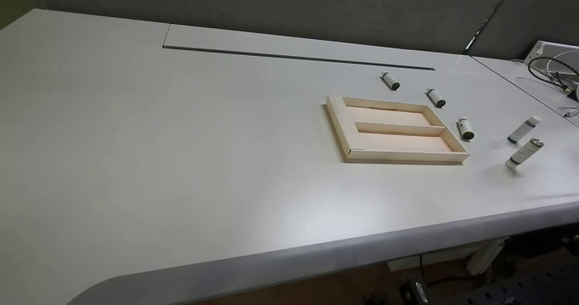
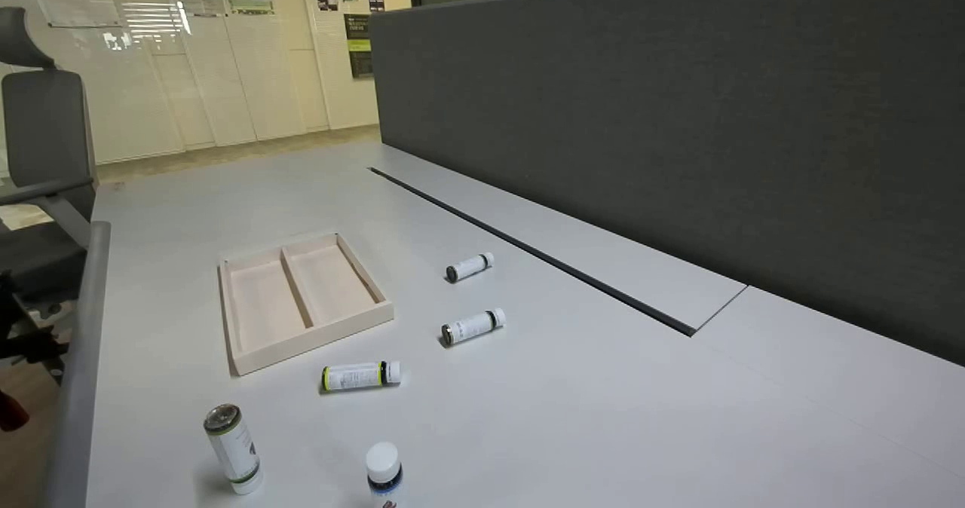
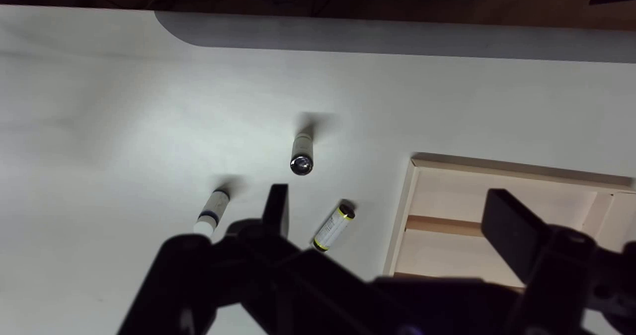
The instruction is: Get the leftmost bottle on the table and put it in the left end of the lower half of the cardboard
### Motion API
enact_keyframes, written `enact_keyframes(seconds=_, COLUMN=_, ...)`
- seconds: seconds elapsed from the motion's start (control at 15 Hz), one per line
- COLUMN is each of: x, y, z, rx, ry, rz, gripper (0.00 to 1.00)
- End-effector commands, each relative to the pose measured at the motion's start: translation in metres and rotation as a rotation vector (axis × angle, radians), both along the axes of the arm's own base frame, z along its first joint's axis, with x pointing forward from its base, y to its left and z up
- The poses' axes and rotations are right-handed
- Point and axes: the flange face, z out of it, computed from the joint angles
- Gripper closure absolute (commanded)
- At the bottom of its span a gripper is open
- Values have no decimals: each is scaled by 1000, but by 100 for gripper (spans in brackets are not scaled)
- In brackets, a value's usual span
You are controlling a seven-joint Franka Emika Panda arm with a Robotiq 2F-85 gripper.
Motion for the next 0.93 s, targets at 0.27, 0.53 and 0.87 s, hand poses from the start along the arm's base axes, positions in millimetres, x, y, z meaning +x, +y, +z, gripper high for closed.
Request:
enact_keyframes(seconds=0.27, x=21, y=-18, z=-46, rx=-44, ry=-10, rz=49, gripper=0)
enact_keyframes(seconds=0.53, x=36, y=-33, z=-87, rx=-71, ry=-20, rz=80, gripper=0)
enact_keyframes(seconds=0.87, x=46, y=-43, z=-133, rx=-63, ry=-2, rz=61, gripper=0)
